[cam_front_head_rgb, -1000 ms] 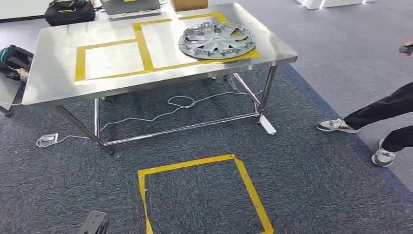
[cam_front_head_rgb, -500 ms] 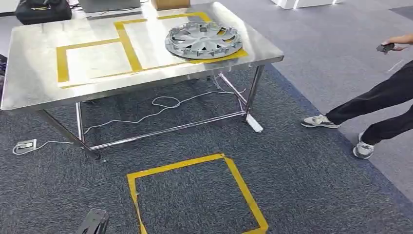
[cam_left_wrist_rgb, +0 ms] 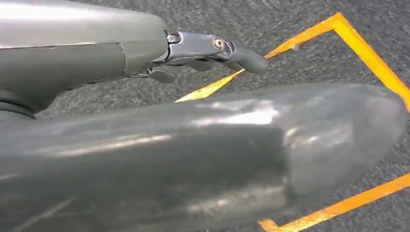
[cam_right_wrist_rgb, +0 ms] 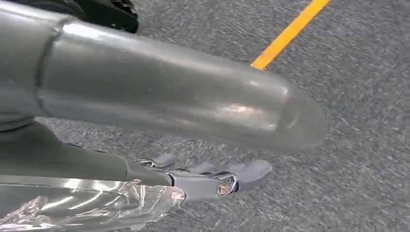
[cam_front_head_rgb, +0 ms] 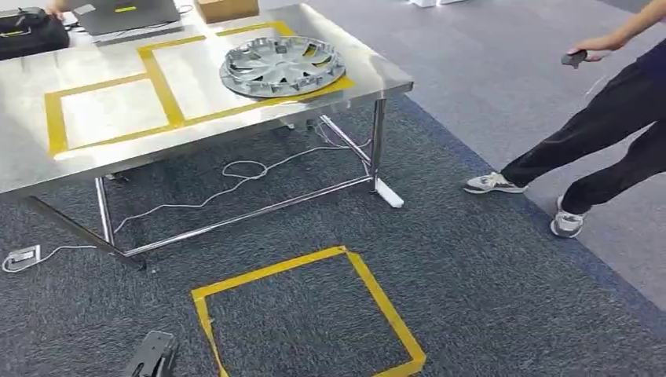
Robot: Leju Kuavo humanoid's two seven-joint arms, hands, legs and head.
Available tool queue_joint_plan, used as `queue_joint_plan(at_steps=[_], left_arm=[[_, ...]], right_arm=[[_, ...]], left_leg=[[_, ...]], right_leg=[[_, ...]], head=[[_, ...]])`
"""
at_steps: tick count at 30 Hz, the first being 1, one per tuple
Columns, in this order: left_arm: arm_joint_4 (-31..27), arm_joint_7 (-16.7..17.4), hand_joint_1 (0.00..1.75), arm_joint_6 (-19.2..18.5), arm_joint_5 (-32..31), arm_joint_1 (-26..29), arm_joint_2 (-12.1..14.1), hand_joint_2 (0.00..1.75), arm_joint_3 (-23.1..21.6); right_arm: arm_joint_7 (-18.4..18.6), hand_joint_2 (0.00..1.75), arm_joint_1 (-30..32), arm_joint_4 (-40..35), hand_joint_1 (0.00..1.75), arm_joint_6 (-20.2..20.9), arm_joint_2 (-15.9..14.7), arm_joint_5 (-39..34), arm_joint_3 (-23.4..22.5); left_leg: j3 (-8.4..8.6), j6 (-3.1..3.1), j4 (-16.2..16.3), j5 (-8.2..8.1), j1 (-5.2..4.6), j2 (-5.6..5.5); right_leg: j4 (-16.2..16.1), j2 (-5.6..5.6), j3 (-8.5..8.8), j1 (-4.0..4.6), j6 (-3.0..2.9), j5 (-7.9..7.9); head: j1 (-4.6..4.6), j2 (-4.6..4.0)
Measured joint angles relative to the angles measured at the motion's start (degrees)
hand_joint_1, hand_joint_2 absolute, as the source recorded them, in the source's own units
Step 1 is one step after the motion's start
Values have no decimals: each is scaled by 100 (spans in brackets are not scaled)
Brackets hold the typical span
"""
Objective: Take the parts from the cabinet and place them on the table.
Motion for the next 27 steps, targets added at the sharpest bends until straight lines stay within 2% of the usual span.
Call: queue_joint_plan(at_steps=[1, 2, 3, 4, 5, 6, 7, 8, 9, 10, 11, 12, 13, 14, 15, 16, 17, 18, 19, 20, 21, 22, 23, 25, 26, 27], left_arm=[[2, 0, 0, -9, 9, 0, -4, 0, -4], [4, 0, 0, -13, 15, 1, -7, 0, -13], [7, 0, 0, -15, 20, -1, -7, 0, -22], [13, 0, 0, -26, 20, -7, -2, 0, -28], [26, 0, 0, -35, 20, -14, -2, 0, -31], [33, 0, 0, -39, 20, -18, -7, 0, -35], [37, 2, 0, -50, 20, -21, -11, 0, -35], [46, 7, 0, -57, 24, -44, -11, 0, -35], [48, 7, 0, -63, 22, -49, -13, 0, -42], [50, 7, 0, -74, 22, -51, -15, 0, -46], [52, 7, 0, -81, 22, -64, -17, 0, -50], [55, 7, 0, -85, 22, -83, -17, 0, -52], [55, 7, 0, -85, 20, -87, -17, 0, -50], [59, 7, 0, -85, 20, -82, -20, 0, -52], [68, 7, 0, -87, 20, -73, -20, 0, -55], [79, 7, 0, -92, 22, -72, -24, 0, -59], [92, 7, 0, -94, 20, -74, -28, 0, -63], [98, 7, 0, -98, 20, -77, -37, 0, -63], [105, 7, 0, -103, 20, -83, -44, 0, -66], [114, 7, 0, -111, 15, -88, -55, 0, -66], [122, 7, 0, -116, 13, -92, -61, 0, -66], [140, 7, 0, -116, 13, -95, -59, 0, -63], [149, 11, 0, -120, 11, -101, -61, 0, -68], [168, 11, 0, -136, 4, -108, -63, 0, -68], [179, 11, 0, -136, 4, -111, -68, 0, -68], [186, 11, 0, -138, 4, -113, -72, 0, -68]], right_arm=[[0, 0, 0, 20, 0, -9, 0, -9, 2], [2, 0, 1, 48, 0, -19, 0, -20, 2], [9, 0, -3, 70, 0, -26, 0, -37, 2], [18, 0, -13, 87, 0, -42, 0, -57, 7], [20, 0, -24, 107, 0, -65, 0, -68, 22], [20, 0, -30, 122, 0, -72, -2, -70, 24], [20, 0, -40, 129, 0, -76, -11, -70, 24], [20, 0, -44, 140, 0, -85, -22, -76, 28], [26, 0, -37, 151, 0, -103, -31, -87, 31], [26, 0, -15, 162, 0, -109, -31, -94, 33], [31, 0, 2, 177, 0, -114, -33, -101, 39], [31, 0, 5, 186, 0, -116, -35, -105, 50], [31, 0, -8, 194, 0, -118, -39, -107, 55], [31, 0, -29, 201, 0, -118, -48, -111, 55], [33, 0, -35, 205, 0, -120, -52, -118, 57], [35, 0, -29, 214, 0, -122, -52, -125, 61], [42, 0, -20, 227, 0, -129, -52, -140, 68], [55, 0, -12, 234, 0, -146, -55, -166, 70], [70, 0, -2, 236, 0, -170, -61, -186, 74], [85, 0, 7, 236, 0, -192, -72, -214, 81], [98, 0, 14, 236, 0, -210, -85, -249, 92], [105, 0, 9, 238, 0, -236, -87, -278, 116], [120, 0, 23, 236, 0, -256, -96, -293, 133], [140, 0, 53, 236, 0, -282, -101, -323, 175], [142, 0, 72, 236, 0, -290, -103, -341, 197], [151, 0, 87, 234, 0, -301, -105, -352, 218]], left_leg=[[-184, -6, 354, -93, 2, -1], [-252, -13, 435, -37, 8, -1], [-185, -14, 254, 163, 16, -2], [-13, -15, -146, 446, 30, -8], [236, -14, -681, 733, 45, -45], [447, -26, -1131, 909, 78, -205], [562, -30, -1414, 879, 94, -352], [526, 2, -1375, 855, 87, -329], [515, 37, -1375, 845, 70, -301], [519, 78, -1375, 842, 59, -276], [526, 137, -1412, 871, 80, -235], [530, 182, -1423, 887, 87, -179], [527, 219, -1423, 884, 84, -149], [527, 233, -1422, 882, 71, -109], [526, 244, -1420, 878, 54, -55], [524, 250, -1417, 874, 42, -18], [529, 254, -1416, 871, 32, 28], [536, 257, -1415, 866, 23, 55], [550, 252, -1413, 862, 19, 85], [573, 237, -1412, 849, 18, 110], [600, 212, -1410, 833, 11, 136], [613, 179, -1388, 811, -39, 149], [618, 156, -1387, 809, -35, 158], [626, 104, -1409, 819, -17, 194], [639, 68, -1416, 810, -13, 226], [624, 24, -1365, 753, 8, 168]], right_leg=[[1, 33, -3, 0, 0, 0], [1, 75, 1, -1, 1, -1], [2, 120, 8, -5, 2, -1], [4, 171, 19, -13, 11, -3], [5, 222, 35, -25, 31, -7], [7, 260, 33, -27, 69, -12], [72, 307, -2, 15, 120, -39], [46, 341, -38, 5, 152, -29], [24, 379, -84, -9, 194, -14], [-6, 405, -94, -25, 230, -5], [-11, 430, -88, -33, 274, -8], [96, 309, -109, -34, 283, -70], [376, 131, -252, -19, 300, -286], [823, 42, -460, -19, 316, -544], [1377, -9, -720, -19, 331, -798], [1756, -26, -900, -19, 338, -937], [1904, -29, -971, -19, 335, -934], [1771, -31, -902, -18, 325, -802], [1377, -40, -701, -17, 311, -569], [809, -82, -398, -15, 290, -303], [243, -206, -79, -10, 271, -91], [84, -310, -11, 11, 257, -111], [75, -220, -29, 9, 217, -83], [101, -178, -71, 37, 170, -96], [76, -149, -74, 32, 121, -79], [45, -127, 5, -4, 73, -43]], head=[[2, 0], [4, 0], [0, 0], [2, 0], [2, 0], [-2, 0], [-9, 0], [18, 0], [-11, 0], [11, 0], [-4, 0], [7, 0], [35, 0], [37, 0], [31, 0], [33, 0], [33, 0], [31, 0], [31, 0], [31, 0], [35, 0], [31, 0], [15, 0], [17, 0], [26, 0], [13, 0]])
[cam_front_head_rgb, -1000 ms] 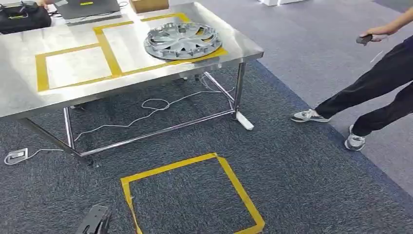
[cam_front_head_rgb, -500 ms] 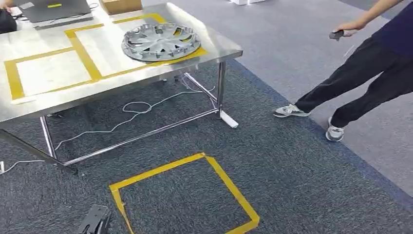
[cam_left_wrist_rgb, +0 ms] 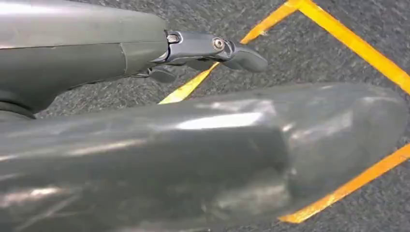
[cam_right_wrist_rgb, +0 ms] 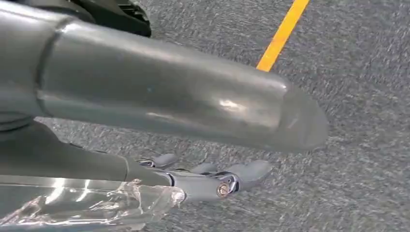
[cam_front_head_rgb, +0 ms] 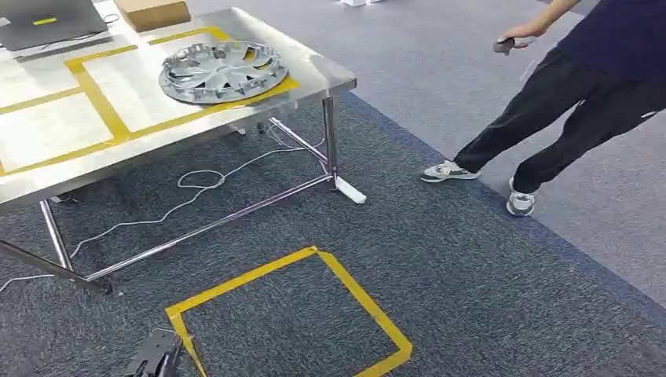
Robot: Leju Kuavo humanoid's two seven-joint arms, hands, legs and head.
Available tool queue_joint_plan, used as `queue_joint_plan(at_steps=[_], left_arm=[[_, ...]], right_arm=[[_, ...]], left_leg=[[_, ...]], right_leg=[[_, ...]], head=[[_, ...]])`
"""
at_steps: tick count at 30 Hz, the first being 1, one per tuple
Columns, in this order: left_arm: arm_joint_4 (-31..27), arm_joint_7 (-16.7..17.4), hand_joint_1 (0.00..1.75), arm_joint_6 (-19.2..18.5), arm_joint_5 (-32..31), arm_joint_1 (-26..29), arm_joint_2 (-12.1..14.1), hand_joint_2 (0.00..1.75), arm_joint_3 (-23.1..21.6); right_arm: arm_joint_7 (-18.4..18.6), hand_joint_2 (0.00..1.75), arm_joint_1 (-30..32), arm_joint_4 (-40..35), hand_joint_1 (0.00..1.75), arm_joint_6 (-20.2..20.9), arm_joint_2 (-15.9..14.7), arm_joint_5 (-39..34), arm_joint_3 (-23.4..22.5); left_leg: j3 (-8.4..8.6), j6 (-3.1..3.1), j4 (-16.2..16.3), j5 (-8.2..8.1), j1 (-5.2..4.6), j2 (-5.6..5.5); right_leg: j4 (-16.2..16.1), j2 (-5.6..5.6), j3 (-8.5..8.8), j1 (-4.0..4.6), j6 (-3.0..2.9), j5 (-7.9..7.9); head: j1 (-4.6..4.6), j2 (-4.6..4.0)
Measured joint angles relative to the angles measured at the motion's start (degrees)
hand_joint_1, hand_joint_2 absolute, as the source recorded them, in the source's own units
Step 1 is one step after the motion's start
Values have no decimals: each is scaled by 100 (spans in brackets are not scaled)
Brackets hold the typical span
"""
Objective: Take the parts from the cabinet and place them on the table.
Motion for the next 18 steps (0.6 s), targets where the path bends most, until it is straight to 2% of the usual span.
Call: queue_joint_plan(at_steps=[1, 3, 4, 5, 6, 7, 8, 9, 10, 11, 14, 15, 16, 17, 18], left_arm=[[5, 0, 0, -7, -2, 0, -7, 0, 0], [24, 0, 0, -15, -2, 2, -9, 0, -2], [40, 0, 0, -17, -2, 7, -15, 0, -7], [55, 0, 0, -24, -2, 10, -24, 0, -11], [61, 0, 0, -33, -2, 11, -31, 0, -13], [68, 0, 0, -37, -4, 9, -31, 0, -13], [79, 0, 0, -44, -9, 4, -29, 0, -11], [90, 0, 0, -48, -15, 0, -29, 0, -9], [99, 0, 0, -52, -24, -3, -33, 0, -9], [103, 0, 0, -52, -31, -14, -35, 0, -9], [114, 0, 0, -55, -37, -16, -48, 0, -7], [114, 0, 0, -55, -39, -31, -50, 0, -5], [118, 0, 0, -55, -42, -36, -50, 0, 0], [120, 0, 0, -55, -42, -32, -50, 0, 0], [127, 0, 0, -55, -42, -19, -50, 0, -5]], right_arm=[[2, 0, 5, -7, 0, -2, 0, -7, 9], [4, 0, 5, -13, 0, -9, -11, -9, 31], [4, 0, 15, -13, 0, -15, -24, -15, 44], [15, 0, 27, -13, 0, -22, -28, -20, 59], [22, 0, 32, -13, 0, -26, -28, -24, 74], [24, 0, 33, -13, 0, -42, -31, -35, 90], [31, 0, 31, -13, 0, -61, -37, -59, 120], [31, 0, 29, -13, 0, -70, -39, -74, 145], [31, 0, 30, -13, 0, -81, -46, -87, 153], [35, 0, 27, -13, 0, -90, -72, -112, 164], [31, 0, 80, -13, 0, -125, -87, -129, 197], [31, 0, 97, -13, 0, -120, -94, -129, 208], [31, 0, 99, -13, 0, -123, -98, -129, 228], [29, 0, 83, -13, 0, -123, -116, -129, 241], [31, 0, 71, -13, 0, -122, -122, -129, 249]], left_leg=[[-89, -21, 202, -184, -2, -96], [-484, -43, 1069, -645, 4, -160], [-705, -48, 1511, -793, 3, -165], [-856, -51, 1767, -820, 3, -167], [-848, -49, 1713, -704, 4, -167], [-735, -42, 1436, -470, 8, -169], [-545, -37, 1009, -201, 18, -182], [-311, -30, 526, 42, 32, -241], [-136, -28, 153, 133, 61, -447], [-101, -6, 0, 72, 70, -501], [-123, 90, 29, 76, 31, -424], [-119, 145, -3, 109, 58, -369], [-119, 183, -3, 106, 55, -332], [-118, 211, -3, 105, 47, -297], [-120, 216, -1, 103, 34, -244]], right_leg=[[-1, 28, -8, -3, -36, 15], [0, 90, -35, 0, -65, 34], [2, 129, -45, 3, -69, 37], [3, 177, -50, 4, -68, 37], [3, 221, -44, 3, -67, 37], [4, 266, -39, -1, -64, 38], [7, 319, -30, -7, -56, 37], [9, 360, -18, -14, -36, 36], [14, 401, -33, -3, 6, 31], [80, 453, -81, 23, 52, 10], [1, 537, -154, -15, 163, 53], [43, 469, -154, -18, 185, 29], [222, 241, -227, -9, 206, -112], [573, 152, -394, -6, 223, -344], [1072, 110, -625, -6, 238, -603]], head=[[-18, 0], [-18, 0], [-13, 0], [-16, 0], [-13, 0], [-16, 0], [-18, 0], [-16, 0], [-20, 0], [-11, 0], [-13, 0], [-20, 0], [20, 0], [30, 0], [19, 0]])
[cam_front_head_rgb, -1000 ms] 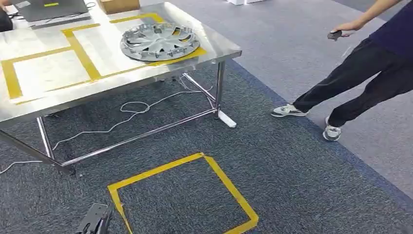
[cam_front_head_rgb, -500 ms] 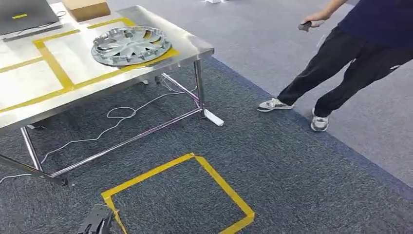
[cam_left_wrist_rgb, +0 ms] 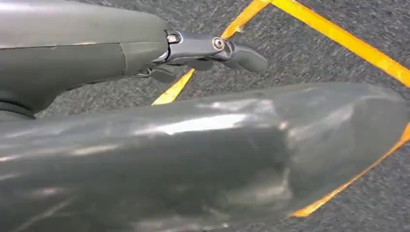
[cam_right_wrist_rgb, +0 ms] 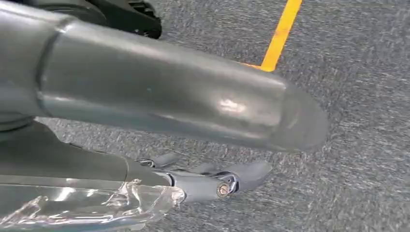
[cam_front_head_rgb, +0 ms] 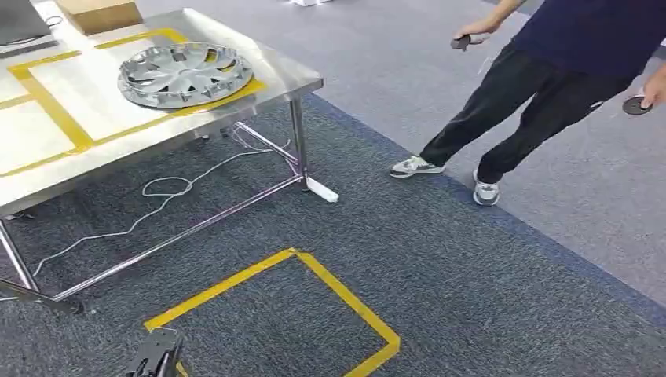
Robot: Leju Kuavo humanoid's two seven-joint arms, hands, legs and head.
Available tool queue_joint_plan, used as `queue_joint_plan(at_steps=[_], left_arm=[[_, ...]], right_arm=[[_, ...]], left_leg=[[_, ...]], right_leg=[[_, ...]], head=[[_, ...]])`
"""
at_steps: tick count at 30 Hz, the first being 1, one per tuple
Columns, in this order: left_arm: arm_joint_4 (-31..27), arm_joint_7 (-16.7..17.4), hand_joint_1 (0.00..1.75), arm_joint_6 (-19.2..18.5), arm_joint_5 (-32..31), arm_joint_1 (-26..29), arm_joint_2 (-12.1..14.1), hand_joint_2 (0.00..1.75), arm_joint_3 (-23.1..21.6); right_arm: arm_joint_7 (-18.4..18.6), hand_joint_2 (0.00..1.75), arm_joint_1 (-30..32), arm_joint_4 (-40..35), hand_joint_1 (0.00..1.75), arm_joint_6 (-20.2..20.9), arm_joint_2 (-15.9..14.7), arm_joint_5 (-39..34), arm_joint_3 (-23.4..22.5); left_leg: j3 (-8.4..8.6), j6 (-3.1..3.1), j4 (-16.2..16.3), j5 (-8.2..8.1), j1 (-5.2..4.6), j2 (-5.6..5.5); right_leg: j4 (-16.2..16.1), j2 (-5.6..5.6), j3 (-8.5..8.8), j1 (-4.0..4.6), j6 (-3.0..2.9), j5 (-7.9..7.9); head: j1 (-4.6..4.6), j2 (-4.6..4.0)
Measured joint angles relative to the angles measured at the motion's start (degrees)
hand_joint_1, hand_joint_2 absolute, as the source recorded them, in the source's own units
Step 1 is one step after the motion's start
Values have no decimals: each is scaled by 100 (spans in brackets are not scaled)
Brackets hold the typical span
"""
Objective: Take the parts from the cabinet and place them on the table.
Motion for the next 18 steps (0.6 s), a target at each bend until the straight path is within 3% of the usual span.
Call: queue_joint_plan(at_steps=[1, 2, 3, 4, 6, 7, 8, 11, 12, 13, 14, 16, 17, 18], left_arm=[[9, 0, 0, 0, 0, 8, 0, 0, -2], [15, 0, 0, 0, 0, 12, -2, 0, -4], [18, 0, 0, 0, 0, 11, -7, 0, -4], [20, 0, 0, 0, 0, 8, -11, 0, -4], [20, 0, 0, 0, 0, 1, -17, 0, -4], [20, 0, 0, 0, 0, -2, -17, 0, -2], [22, 0, 0, 0, 0, -5, -20, 0, 0], [29, 0, 0, 0, -2, -11, -20, 0, 0], [29, 0, 0, -2, -9, -13, -17, 0, 2], [31, 0, 0, -4, -11, -15, -22, 0, 2], [31, -4, 0, -13, -22, -15, -24, 0, 0], [53, -4, 0, -22, -24, -11, -24, 0, -2], [64, -4, 0, -26, -26, -9, -31, 0, -4], [72, -4, 0, -31, -31, -7, -37, 0, -4]], right_arm=[[0, 0, 2, 0, 0, 0, 0, -2, 9], [0, 0, 15, 0, 0, 0, 0, -2, 17], [0, 0, 24, 0, 0, 0, -2, -2, 22], [0, 0, 29, 0, 0, 0, -4, -2, 24], [0, 0, 28, 0, 0, -2, -13, -2, 28], [0, 0, 25, 0, 0, 0, -13, -2, 31], [4, 0, 13, 0, 0, 0, -15, -2, 35], [2, 0, 31, -2, 0, -18, -20, -18, 50], [2, 0, 41, -4, 0, -33, -22, -44, 55], [7, 0, 47, -13, 0, -55, -20, -66, 66], [7, 0, 44, -20, 0, -76, -24, -100, 83], [7, 0, 41, -20, 0, -116, -55, -138, 116], [4, 0, 45, -17, 0, -144, -66, -166, 140], [2, 0, 48, -17, 0, -188, -76, -212, 164]], left_leg=[[-4, 4, 2, 0, -11, 39], [-4, 9, 3, -3, -22, 88], [0, 10, 3, -4, -30, 122], [9, 9, 4, -6, -34, 155], [40, -4, 5, -18, -34, 213], [56, -22, 9, -28, -48, 232], [61, -58, 30, -48, -85, 244], [78, -144, -16, -16, -64, 310], [77, -179, -8, -36, -63, 319], [40, -215, 79, -131, -49, 226], [-84, -235, 370, -357, -49, 145], [-514, -255, 1300, -808, -40, 83], [-708, -259, 1680, -917, -40, 77], [-781, -260, 1786, -881, -38, 76]], right_leg=[[447, -11, -207, 0, 11, -191], [751, -11, -345, 0, 14, -278], [758, -11, -337, 1, 5, -214], [492, -13, -194, 3, -5, -32], [-544, -97, 378, 8, -42, 438], [-970, -288, 620, 14, -58, 525], [-1012, -265, 604, 34, -87, 518], [-1003, -161, 553, 61, -174, 539], [-1047, -133, 599, 36, -231, 578], [-1060, -108, 620, 19, -263, 603], [-1059, -79, 608, 10, -295, 624], [-1057, -4, 576, 11, -320, 639], [-1055, 37, 566, 12, -320, 640], [-1055, 81, 565, 11, -316, 642]], head=[[7, 0], [2, 0], [2, 0], [4, 0], [4, 0], [9, 0], [-9, 0], [-11, 0], [-2, 0], [-18, 0], [-28, 0], [-26, 0], [-24, 0], [-22, 0]])
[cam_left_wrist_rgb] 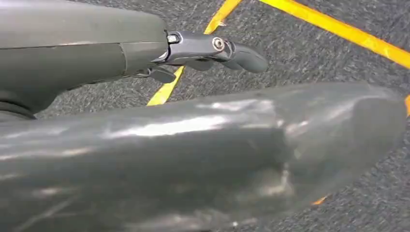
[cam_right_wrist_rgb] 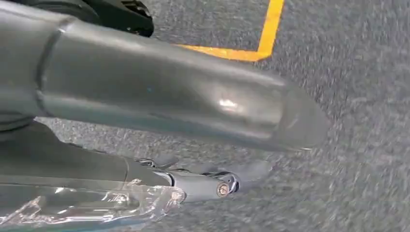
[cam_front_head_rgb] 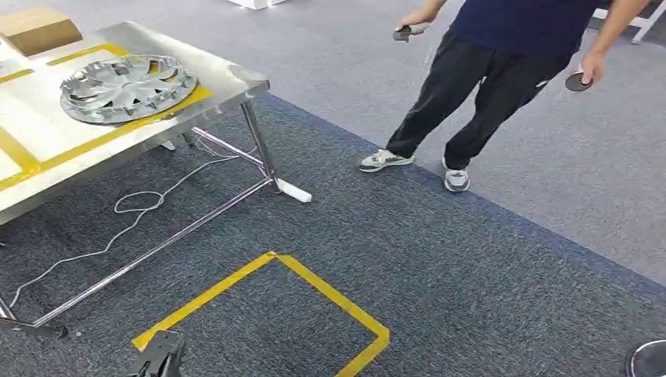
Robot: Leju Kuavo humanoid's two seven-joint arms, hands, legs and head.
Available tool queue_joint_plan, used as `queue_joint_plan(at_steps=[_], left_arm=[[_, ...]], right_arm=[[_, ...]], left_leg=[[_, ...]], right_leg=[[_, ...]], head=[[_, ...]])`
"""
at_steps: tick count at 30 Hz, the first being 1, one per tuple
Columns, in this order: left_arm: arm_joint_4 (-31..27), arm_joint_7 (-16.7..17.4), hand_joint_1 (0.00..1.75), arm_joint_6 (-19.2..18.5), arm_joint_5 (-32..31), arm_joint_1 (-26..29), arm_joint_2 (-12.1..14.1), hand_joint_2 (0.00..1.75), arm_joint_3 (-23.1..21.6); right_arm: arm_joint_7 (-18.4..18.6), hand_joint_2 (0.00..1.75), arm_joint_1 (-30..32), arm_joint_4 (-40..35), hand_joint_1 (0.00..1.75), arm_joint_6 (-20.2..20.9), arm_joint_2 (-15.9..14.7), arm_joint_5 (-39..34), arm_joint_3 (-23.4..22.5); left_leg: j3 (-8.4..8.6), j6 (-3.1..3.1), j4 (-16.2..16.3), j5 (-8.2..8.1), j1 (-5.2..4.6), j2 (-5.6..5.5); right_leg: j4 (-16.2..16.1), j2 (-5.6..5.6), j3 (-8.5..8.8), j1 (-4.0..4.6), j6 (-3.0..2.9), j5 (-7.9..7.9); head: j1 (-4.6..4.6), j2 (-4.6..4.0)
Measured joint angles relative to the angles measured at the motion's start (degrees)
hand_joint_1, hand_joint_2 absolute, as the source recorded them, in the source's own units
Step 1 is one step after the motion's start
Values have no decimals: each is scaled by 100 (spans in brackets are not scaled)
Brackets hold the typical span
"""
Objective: Take the parts from the cabinet and place them on the table.
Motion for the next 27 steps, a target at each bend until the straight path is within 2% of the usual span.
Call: queue_joint_plan(at_steps=[1, 2, 3, 4, 5, 6, 7, 9, 10, 11, 12, 13, 14, 15, 16, 17, 18, 19, 20, 21, 24, 25, 26, 27], left_arm=[[11, 0, 0, -18, -15, -2, -2, 0, 2], [24, 0, 0, -35, -33, -10, -4, 0, 7], [44, 2, 0, -63, -50, -21, -4, 0, 13], [61, 7, 0, -89, -70, -40, -9, 0, 15], [81, 11, 0, -107, -85, -60, -22, 0, 18], [107, 26, 0, -120, -94, -86, -35, 0, 22], [125, 31, 0, -140, -101, -101, -48, 0, 22], [164, 39, 0, -188, -103, -123, -77, 0, 44], [190, 44, 0, -216, -107, -147, -92, 0, 72], [214, 44, 0, -227, -109, -167, -103, 0, 94], [243, 44, 0, -247, -114, -170, -122, 0, 114], [273, 46, 0, -256, -114, -167, -133, 0, 120], [304, 46, 0, -273, -114, -162, -144, 0, 120], [339, 48, 0, -280, -111, -161, -160, 0, 122], [361, 48, 0, -291, -111, -162, -173, 0, 129], [378, 48, 0, -291, -111, -167, -184, 0, 147], [391, 48, 0, -293, -111, -171, -197, 0, 162], [404, 48, 0, -299, -111, -178, -210, 0, 170], [424, 48, 0, -308, -111, -179, -214, 0, 177], [435, 52, 0, -319, -109, -181, -223, 0, 184], [481, 57, 0, -365, -109, -182, -245, 0, 212], [492, 57, 0, -378, -114, -183, -251, 0, 223], [507, 57, 0, -391, -116, -189, -267, 0, 238], [529, 57, 0, -396, -118, -191, -278, 0, 258]], right_arm=[[-5, 0, 0, 2, 0, -39, -11, -44, 20], [-9, 0, -1, 2, 0, -94, -22, -101, 42], [-16, 0, -3, 4, 0, -151, -37, -170, 96], [-22, 0, 0, 2, 0, -214, -72, -234, 155], [-26, 0, -4, 4, 0, -252, -110, -274, 184], [-40, 0, -3, 4, 0, -287, -149, -317, 228], [-37, 0, 6, 11, 0, -317, -173, -346, 273], [-42, 0, 20, 42, 0, -376, -225, -420, 352], [-50, 0, 14, 57, 0, -398, -271, -450, 411], [-57, 0, -11, 63, 0, -422, -298, -470, 448], [-64, 0, -42, 77, 0, -437, -341, -505, 494], [-68, 0, -67, 87, 0, -462, -374, -512, 534], [-70, 0, -77, 101, 0, -490, -398, -534, 575], [-72, 0, -78, 122, 0, -512, -420, -564, 608], [-74, 0, -80, 140, 0, -536, -442, -582, 636], [-74, 0, -85, 157, 0, -547, -468, -601, 671], [-79, 0, -88, 173, 0, -560, -496, -610, 700], [-81, 0, -99, 181, 0, -577, -527, -619, 732], [-83, 0, -125, 194, 0, -605, -551, -647, 763], [-92, 0, -123, 199, 0, -639, -568, -680, 791], [-98, 0, -93, 227, 0, -750, -651, -802, 924], [-101, 0, -96, 229, 0, -785, -676, -835, 962], [-112, 0, -104, 232, 0, -813, -700, -866, 1010], [-116, 0, -112, 238, 0, -837, -737, -899, 1045]], left_leg=[[48, 0, -130, 164, 4, -1], [197, 3, -465, 409, 13, -5], [435, 4, -961, 689, 24, -27], [678, -5, -1461, 895, 55, -167], [786, -8, -1735, 879, 64, -293], [765, 39, -1724, 858, 66, -276], [755, 58, -1734, 854, 48, -254], [764, 147, -1761, 877, 42, -192], [764, 195, -1773, 896, 56, -139], [764, 223, -1773, 897, 51, -119], [761, 253, -1772, 891, 38, -76], [760, 262, -1771, 892, 23, -36], [758, 272, -1769, 889, 10, 16], [758, 273, -1769, 889, -1, 50], [762, 273, -1768, 889, -7, 80], [766, 273, -1768, 889, -10, 109], [777, 270, -1767, 887, -10, 135], [791, 258, -1767, 880, -10, 162], [801, 228, -1757, 872, -49, 185], [802, 197, -1745, 864, -51, 196], [816, 97, -1790, 893, -25, 262], [800, 64, -1760, 853, -12, 235], [734, 31, -1590, 693, -8, 105], [568, 21, -1214, 452, -6, 42]], right_leg=[[0, 44, 3, -4, 3, 2], [2, 93, 11, -9, 10, 4], [2, 142, 22, -20, 25, 5], [9, 184, 19, -22, 61, 1], [68, 226, -18, 20, 115, -21], [63, 259, -49, 9, 149, -6], [45, 286, -66, -5, 182, 9], [-4, 345, -111, -32, 256, 28], [90, 213, -125, -32, 277, -27], [333, 34, -239, -16, 298, -209], [735, -37, -430, -17, 309, -440], [1235, -75, -657, -17, 321, -676], [1643, -89, -845, -17, 328, -840], [1824, -90, -928, -16, 323, -866], [1716, -91, -864, -14, 313, -756], [1351, -96, -669, -11, 297, -538], [840, -126, -391, -7, 277, -302], [327, -216, -92, -4, 258, -110], [58, -341, 28, 26, 243, -134], [36, -272, 11, 24, 206, -87], [35, -193, -34, 60, 115, -70], [-13, -166, 43, 11, 57, -23], [-21, -141, 41, 10, 30, 0], [-20, -113, 23, 11, 12, 11]], head=[[-2, 0], [-2, 0], [0, 0], [-4, 0], [-11, 0], [11, 0], [-4, 0], [-4, 0], [6, 0], [42, 0], [48, 0], [46, 0], [46, 0], [48, 0], [46, 0], [48, 0], [46, 0], [50, 0], [48, 0], [37, 0], [48, 0], [35, 0], [22, 0], [15, 0]])
